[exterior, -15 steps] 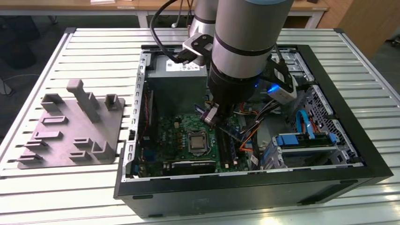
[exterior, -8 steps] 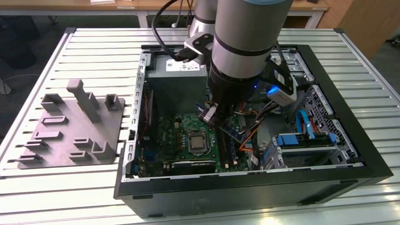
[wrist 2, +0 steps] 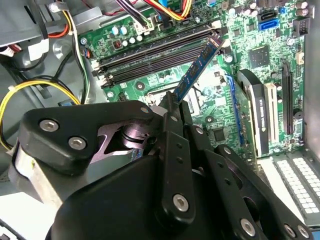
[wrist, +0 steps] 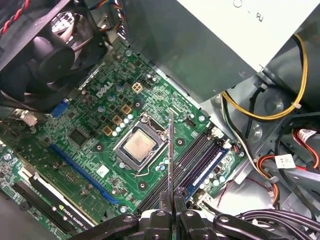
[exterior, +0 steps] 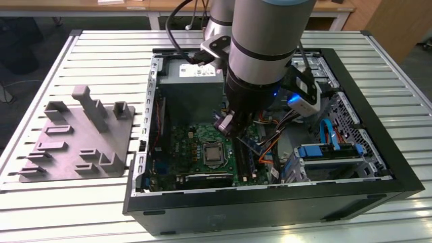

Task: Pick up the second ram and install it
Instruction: 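Insert the second ram into the second slot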

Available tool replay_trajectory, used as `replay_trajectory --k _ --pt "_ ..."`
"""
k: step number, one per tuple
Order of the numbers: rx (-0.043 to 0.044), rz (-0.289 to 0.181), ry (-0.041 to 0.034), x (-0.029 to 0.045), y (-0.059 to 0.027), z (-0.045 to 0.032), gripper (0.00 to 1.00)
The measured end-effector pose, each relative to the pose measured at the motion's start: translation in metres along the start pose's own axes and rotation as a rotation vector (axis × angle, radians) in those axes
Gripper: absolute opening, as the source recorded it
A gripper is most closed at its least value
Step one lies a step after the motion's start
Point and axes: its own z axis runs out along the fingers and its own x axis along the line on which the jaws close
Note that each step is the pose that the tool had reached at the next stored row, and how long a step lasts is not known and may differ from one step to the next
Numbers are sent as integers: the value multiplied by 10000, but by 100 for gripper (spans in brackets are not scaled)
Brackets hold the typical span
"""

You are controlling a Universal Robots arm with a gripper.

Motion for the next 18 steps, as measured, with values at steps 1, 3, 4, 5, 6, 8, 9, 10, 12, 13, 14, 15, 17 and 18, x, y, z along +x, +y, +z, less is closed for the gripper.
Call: replay_trajectory --k 1,3,4,5,6,8,9,10,12,13,14,15,17,18 --pt "4 60 -4 0 0 0 14" --pt "11 184 -12 0 0 1 14" --pt "15 248 -16 0 0 1 14" --pt "19 309 -20 0 0 1 14" --pt "23 369 -24 0 0 1 14" --pt "31 488 -31 0 0 1 14" --pt "34 545 -35 0 0 1 14" --pt "38 600 -38 0 0 1 14" --pt "45 712 -45 0 0 1 14" --pt "48 767 -48 0 0 2 14" --pt "52 824 -52 0 0 2 14" --pt "55 876 -55 0 0 2 14" --pt "62 984 -62 0 0 2 14" --pt "65 1037 -66 0 0 2 14"
